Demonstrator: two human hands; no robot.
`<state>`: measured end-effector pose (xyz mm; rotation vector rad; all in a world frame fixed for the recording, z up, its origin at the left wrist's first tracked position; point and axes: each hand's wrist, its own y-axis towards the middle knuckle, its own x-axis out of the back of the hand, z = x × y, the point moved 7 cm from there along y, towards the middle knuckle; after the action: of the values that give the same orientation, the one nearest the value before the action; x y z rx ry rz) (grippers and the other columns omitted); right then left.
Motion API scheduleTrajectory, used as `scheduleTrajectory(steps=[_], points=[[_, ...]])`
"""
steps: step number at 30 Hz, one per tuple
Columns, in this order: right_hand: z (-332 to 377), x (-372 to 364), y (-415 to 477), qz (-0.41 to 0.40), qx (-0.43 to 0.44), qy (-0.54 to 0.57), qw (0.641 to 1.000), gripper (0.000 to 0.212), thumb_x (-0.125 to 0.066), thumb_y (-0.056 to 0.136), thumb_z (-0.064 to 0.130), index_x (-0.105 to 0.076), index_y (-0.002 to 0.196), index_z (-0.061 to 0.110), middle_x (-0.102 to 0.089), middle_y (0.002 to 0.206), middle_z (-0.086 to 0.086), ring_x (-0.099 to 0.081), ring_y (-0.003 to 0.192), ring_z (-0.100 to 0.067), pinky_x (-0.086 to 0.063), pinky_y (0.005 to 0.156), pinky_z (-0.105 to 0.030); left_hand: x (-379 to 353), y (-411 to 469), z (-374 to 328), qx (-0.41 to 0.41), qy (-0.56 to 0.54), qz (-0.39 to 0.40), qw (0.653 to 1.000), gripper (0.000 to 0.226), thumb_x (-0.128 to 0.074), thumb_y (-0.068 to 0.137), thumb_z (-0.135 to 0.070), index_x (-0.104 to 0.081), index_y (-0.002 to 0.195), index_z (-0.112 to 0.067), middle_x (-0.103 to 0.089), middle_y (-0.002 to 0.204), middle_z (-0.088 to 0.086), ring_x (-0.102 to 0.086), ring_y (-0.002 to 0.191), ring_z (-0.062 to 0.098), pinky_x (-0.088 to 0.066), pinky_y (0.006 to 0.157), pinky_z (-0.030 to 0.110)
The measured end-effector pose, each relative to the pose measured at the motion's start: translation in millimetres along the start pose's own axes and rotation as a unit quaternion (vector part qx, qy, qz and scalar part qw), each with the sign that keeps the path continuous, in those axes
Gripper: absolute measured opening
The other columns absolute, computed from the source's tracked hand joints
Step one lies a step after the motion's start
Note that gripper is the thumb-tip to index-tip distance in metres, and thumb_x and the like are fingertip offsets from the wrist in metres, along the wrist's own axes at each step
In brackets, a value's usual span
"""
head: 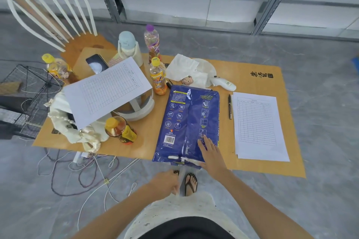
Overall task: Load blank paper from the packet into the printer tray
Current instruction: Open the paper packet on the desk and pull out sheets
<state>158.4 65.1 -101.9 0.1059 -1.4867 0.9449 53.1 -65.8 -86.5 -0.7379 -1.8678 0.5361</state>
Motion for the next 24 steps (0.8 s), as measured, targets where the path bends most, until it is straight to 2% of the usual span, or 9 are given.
scheduleTrajectory(steps=[3,7,10,13,16,18,21,22,24], points=[[-1.1,-3.8,-2.3,-0.008,-0.014,-0.018,1.0,0.083,-0.062,0.088,0.032,-0.009,0.15,0.016,-0.007,0.16,-0.012,-0.008,0.147,-0.029,-0.02,0.118,-0.04,-3.6,-0.6,-12.8,-0.03,0.102,0.026,0.994,0.032,-0.045,0.092,0.001,-0.062,0.118,-0.005,-0.058,0.125,0.017,-0.053,0.115,0.036,-0.043,0.096,0.041],[-2.1,-5.5,-5.2,-0.022,-0.032,-0.032,0.999,0.076,-0.063,0.087,0.033,-0.018,0.146,0.019,-0.021,0.154,-0.013,-0.019,0.143,-0.03,-0.027,0.114,-0.041,-10.6,-11.9,-43.2,-0.128,0.235,0.076,0.961,0.021,-0.046,0.079,0.021,-0.059,0.095,0.021,-0.057,0.107,0.041,-0.059,0.09,0.049,-0.049,0.083,0.055],[-2.1,-9.8,-8.1,-0.015,-0.04,-0.05,0.998,0.085,-0.067,0.083,0.038,-0.014,0.147,0.019,-0.02,0.155,-0.014,-0.018,0.144,-0.033,-0.026,0.113,-0.046,2.2,-19.1,-48.5,-0.162,0.375,0.012,0.913,0.012,-0.068,0.073,0.004,-0.071,0.085,0.005,-0.07,0.092,0.027,-0.066,0.074,0.036,-0.056,0.076,0.042],[0.4,-11.8,-8.2,-0.009,-0.048,-0.054,0.997,0.086,-0.065,0.084,0.04,-0.011,0.148,0.018,-0.016,0.157,-0.014,-0.014,0.145,-0.033,-0.024,0.114,-0.049,2.2,-18.0,-48.7,-0.222,0.34,0.011,0.914,0.022,-0.064,0.081,0.005,-0.071,0.101,-0.002,-0.071,0.099,0.019,-0.066,0.08,0.032,-0.057,0.078,0.04],[3.6,-6.7,-5.0,-0.02,-0.061,-0.034,0.997,0.078,-0.063,0.087,0.037,-0.017,0.147,0.017,-0.022,0.155,-0.013,-0.018,0.144,-0.033,-0.027,0.113,-0.046,12.1,-16.5,-48.8,-0.265,0.209,0.005,0.941,0.036,-0.057,0.083,0.011,-0.069,0.109,-0.009,-0.07,0.108,0.015,-0.062,0.095,0.035,-0.049,0.08,0.042],[4.8,-4.0,-4.8,-0.03,-0.065,-0.021,0.997,0.074,-0.062,0.088,0.032,-0.019,0.146,0.017,-0.025,0.153,-0.012,-0.02,0.143,-0.031,-0.028,0.113,-0.045,33.5,-8.8,-40.3,-0.219,0.127,-0.07,0.965,0.035,-0.051,0.085,0.008,-0.069,0.108,-0.012,-0.068,0.111,0.011,-0.06,0.1,0.031,-0.05,0.084,0.041],[4.1,-2.6,-7.0,-0.041,-0.071,-0.008,0.997,0.067,-0.059,0.09,0.031,-0.023,0.145,0.017,-0.027,0.152,-0.01,-0.023,0.142,-0.029,-0.03,0.113,-0.042,70.3,8.1,2.1,-0.024,0.012,-0.219,0.975,0.029,-0.051,0.089,-0.007,-0.058,0.115,-0.016,-0.058,0.121,0.004,-0.052,0.111,0.024,-0.046,0.092,0.034],[2.9,-1.1,-7.9,-0.047,-0.073,0.002,0.996,0.062,-0.057,0.091,0.032,-0.026,0.143,0.017,-0.03,0.151,-0.009,-0.026,0.14,-0.027,-0.032,0.112,-0.04,75.2,12.7,17.5,0.041,-0.014,-0.239,0.97,0.033,-0.055,0.089,-0.014,-0.051,0.121,-0.018,-0.052,0.127,0.003,-0.048,0.117,0.021,-0.043,0.095,0.031],[-0.8,3.1,-9.9,-0.061,-0.076,0.021,0.995,0.049,-0.052,0.094,0.032,-0.035,0.137,0.017,-0.037,0.145,-0.008,-0.035,0.135,-0.025,-0.038,0.106,-0.036,71.9,22.7,38.2,0.13,-0.027,-0.218,0.967,0.054,-0.063,0.086,-0.03,-0.038,0.132,-0.021,-0.04,0.14,0.003,-0.038,0.129,0.022,-0.036,0.104,0.033]])
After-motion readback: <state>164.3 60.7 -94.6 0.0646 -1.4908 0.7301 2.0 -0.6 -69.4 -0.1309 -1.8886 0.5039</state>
